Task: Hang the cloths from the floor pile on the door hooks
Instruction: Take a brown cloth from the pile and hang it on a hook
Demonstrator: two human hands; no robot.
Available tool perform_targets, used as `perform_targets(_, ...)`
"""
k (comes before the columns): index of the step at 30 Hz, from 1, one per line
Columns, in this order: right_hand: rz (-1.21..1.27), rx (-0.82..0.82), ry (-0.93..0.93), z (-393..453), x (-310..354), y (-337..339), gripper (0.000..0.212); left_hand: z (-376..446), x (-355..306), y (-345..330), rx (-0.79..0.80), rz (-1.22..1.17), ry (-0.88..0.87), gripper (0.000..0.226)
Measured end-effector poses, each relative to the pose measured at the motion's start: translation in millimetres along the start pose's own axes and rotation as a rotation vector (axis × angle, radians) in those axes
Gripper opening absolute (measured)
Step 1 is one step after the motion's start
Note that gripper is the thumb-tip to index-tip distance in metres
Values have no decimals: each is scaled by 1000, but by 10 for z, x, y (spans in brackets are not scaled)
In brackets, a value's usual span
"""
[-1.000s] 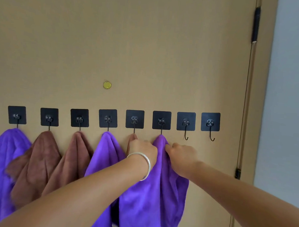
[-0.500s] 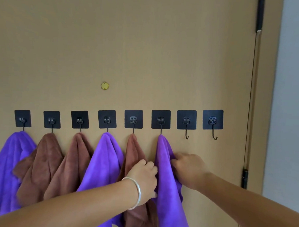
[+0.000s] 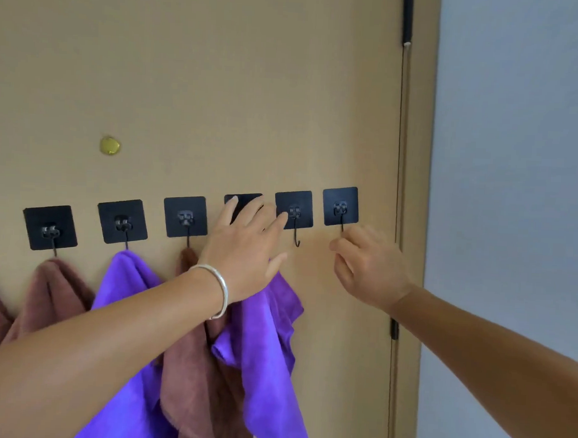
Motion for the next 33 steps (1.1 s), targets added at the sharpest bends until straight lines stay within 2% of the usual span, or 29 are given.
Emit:
perform_targets(3, -220, 104, -80, -148, -181, 110, 27, 160, -181, -171, 40, -6, -25, 74)
perform_targets(11, -613, 426, -407, -580, -437, 717, 45, 488, -759, -103, -22, -289, -204, 79)
perform_targets(16, -772, 485, -534, -823, -167, 1281, 50, 354, -1110, 241, -116, -473, -360, 78)
perform_targets(24, -1041, 592, -667, -1369, 408, 2493, 49, 68, -1833, 1028, -215, -711, -564, 78)
perform_targets(29, -1210, 606, -779, -1798, 806, 3482, 49, -316, -2398, 1859, -327, -812, -717, 78)
perform_targets(33, -1333, 637, -948, -2158, 1108, 4317, 49, -728, -2802, 2624, -420, -883, -844, 77)
Point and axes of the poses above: each hand's wrist, its own z-axis towards the middle knuckle, its own y-axis out of the back of the hand, x = y × z, the point moved 10 cm from there along z, towards the middle knuckle, and after that the axes turned 9 degrees about x, right-handed, at the moved point
